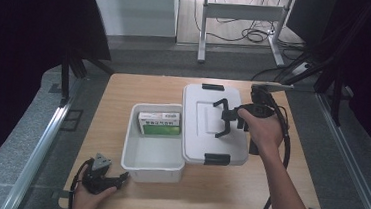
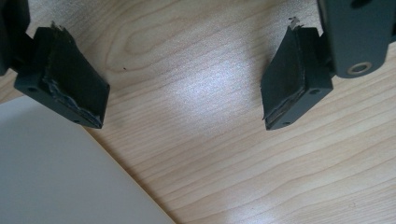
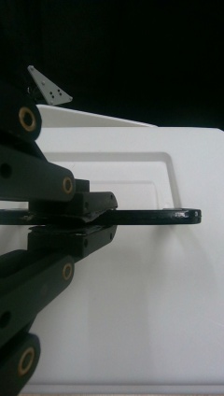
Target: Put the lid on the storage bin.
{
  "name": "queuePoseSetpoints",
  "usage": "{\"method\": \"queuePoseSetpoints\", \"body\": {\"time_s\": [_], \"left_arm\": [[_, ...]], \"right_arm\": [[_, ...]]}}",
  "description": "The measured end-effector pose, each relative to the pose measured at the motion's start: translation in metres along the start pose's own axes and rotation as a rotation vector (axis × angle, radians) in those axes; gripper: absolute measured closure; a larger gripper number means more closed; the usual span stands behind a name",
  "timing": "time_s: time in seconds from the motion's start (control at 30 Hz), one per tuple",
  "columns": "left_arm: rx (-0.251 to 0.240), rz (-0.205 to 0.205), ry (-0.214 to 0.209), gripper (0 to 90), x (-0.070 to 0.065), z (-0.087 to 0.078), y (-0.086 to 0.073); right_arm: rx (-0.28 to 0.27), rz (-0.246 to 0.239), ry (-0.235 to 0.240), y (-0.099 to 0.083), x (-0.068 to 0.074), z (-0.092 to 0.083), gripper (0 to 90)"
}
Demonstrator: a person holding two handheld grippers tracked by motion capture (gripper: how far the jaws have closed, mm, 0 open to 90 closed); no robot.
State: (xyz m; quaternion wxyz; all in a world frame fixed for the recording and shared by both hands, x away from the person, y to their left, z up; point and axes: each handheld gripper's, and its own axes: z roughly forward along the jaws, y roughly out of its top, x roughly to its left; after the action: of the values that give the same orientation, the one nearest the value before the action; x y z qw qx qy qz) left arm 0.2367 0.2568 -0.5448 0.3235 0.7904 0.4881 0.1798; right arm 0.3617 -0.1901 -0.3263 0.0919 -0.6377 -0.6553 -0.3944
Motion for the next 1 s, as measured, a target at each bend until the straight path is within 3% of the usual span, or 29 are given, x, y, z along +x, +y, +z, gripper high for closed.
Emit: {"method": "queuePoseSetpoints", "body": {"time_s": [1.0], "left_arm": [[0.001, 0.001, 0.000, 15.3, 0.000, 0.000, 0.000]], "right_arm": [[0.047, -0.028, 0.035, -0.001, 0.034, 0.023, 84.6]]}}
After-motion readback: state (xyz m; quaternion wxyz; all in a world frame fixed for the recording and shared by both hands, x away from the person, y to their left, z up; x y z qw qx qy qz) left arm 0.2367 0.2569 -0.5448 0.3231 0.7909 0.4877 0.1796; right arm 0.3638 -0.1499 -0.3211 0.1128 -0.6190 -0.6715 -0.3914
